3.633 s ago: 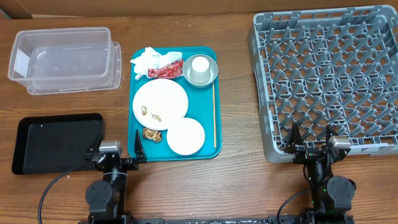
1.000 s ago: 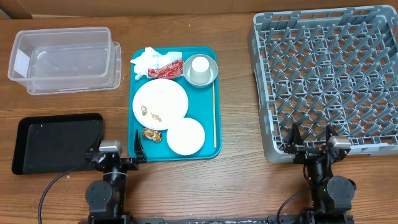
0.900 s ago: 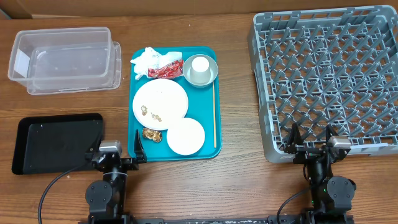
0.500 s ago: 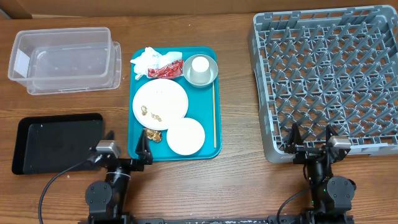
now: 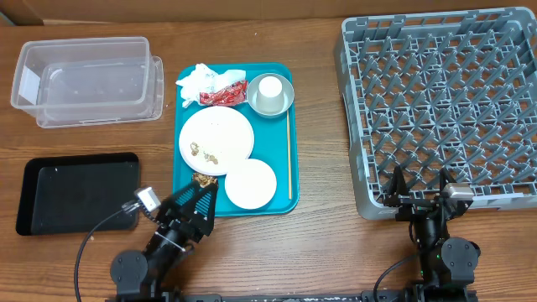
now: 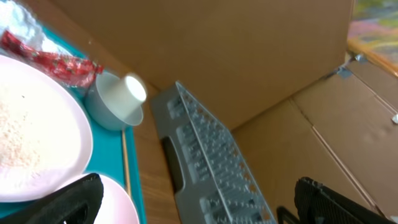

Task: Sort waste into correct bins and load items into the dishwasher
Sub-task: 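Move the left gripper toward the brown food scrap beside the plate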

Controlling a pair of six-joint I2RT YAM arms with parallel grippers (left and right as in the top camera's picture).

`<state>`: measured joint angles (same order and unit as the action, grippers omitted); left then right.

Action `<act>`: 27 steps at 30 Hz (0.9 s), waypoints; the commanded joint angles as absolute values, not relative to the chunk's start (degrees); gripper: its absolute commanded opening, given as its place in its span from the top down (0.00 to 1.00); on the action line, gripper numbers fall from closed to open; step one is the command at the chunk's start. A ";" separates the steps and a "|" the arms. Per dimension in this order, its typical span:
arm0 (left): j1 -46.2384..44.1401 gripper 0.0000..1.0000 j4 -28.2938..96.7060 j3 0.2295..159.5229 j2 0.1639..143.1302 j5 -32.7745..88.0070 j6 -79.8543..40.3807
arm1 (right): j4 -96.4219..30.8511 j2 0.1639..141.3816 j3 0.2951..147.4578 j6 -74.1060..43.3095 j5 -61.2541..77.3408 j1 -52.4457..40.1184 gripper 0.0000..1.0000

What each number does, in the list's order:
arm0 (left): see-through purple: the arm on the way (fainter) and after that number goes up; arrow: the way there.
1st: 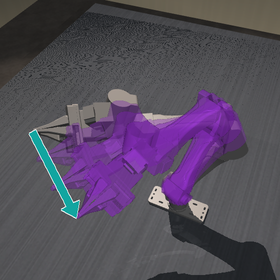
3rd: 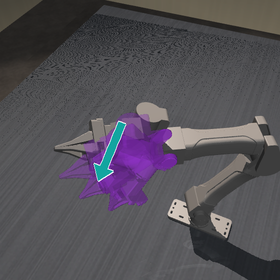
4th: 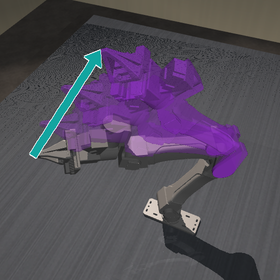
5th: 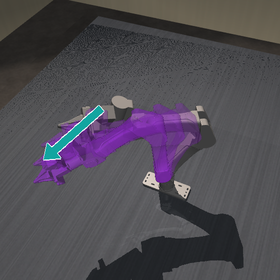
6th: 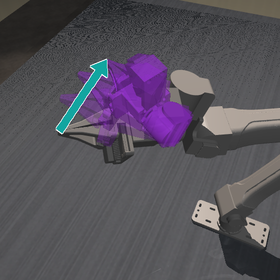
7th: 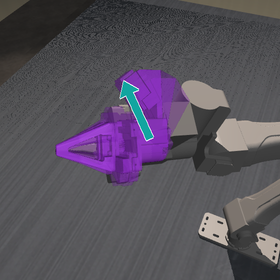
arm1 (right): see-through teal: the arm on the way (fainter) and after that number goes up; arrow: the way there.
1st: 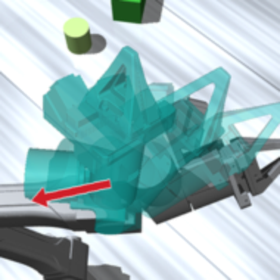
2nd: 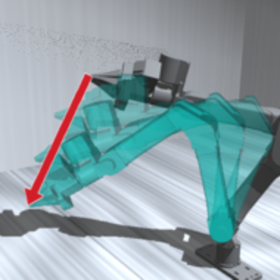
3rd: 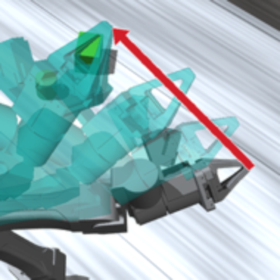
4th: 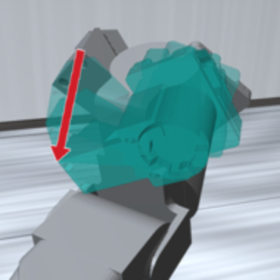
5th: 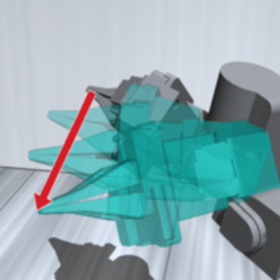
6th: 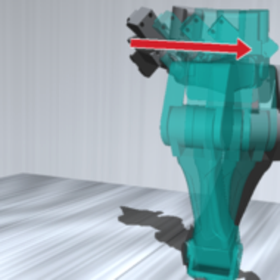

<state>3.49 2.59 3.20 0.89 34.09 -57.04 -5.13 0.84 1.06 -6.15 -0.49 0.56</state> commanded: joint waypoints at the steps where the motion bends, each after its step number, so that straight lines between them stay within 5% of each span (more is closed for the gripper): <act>1: 3.84 0.00 12.99 12.21 1.48 34.33 -50.52 | -4.73 0.16 0.47 -6.00 -1.23 0.38 0.00; 7: 3.84 0.00 43.75 37.01 17.43 14.72 -35.18 | -4.73 0.16 0.47 -6.00 -1.23 0.38 0.00; 17: 3.33 0.00 58.52 58.72 47.86 24.62 -22.26 | -4.73 0.16 0.47 -6.00 -1.23 0.38 0.00; 24: -2.50 0.00 72.84 66.04 68.84 3.01 -31.29 | -4.73 0.16 0.47 -6.00 -1.23 0.38 0.00; 27: -3.27 0.00 71.09 66.06 77.17 3.70 -33.80 | -4.73 0.16 0.47 -6.00 -1.23 0.38 0.00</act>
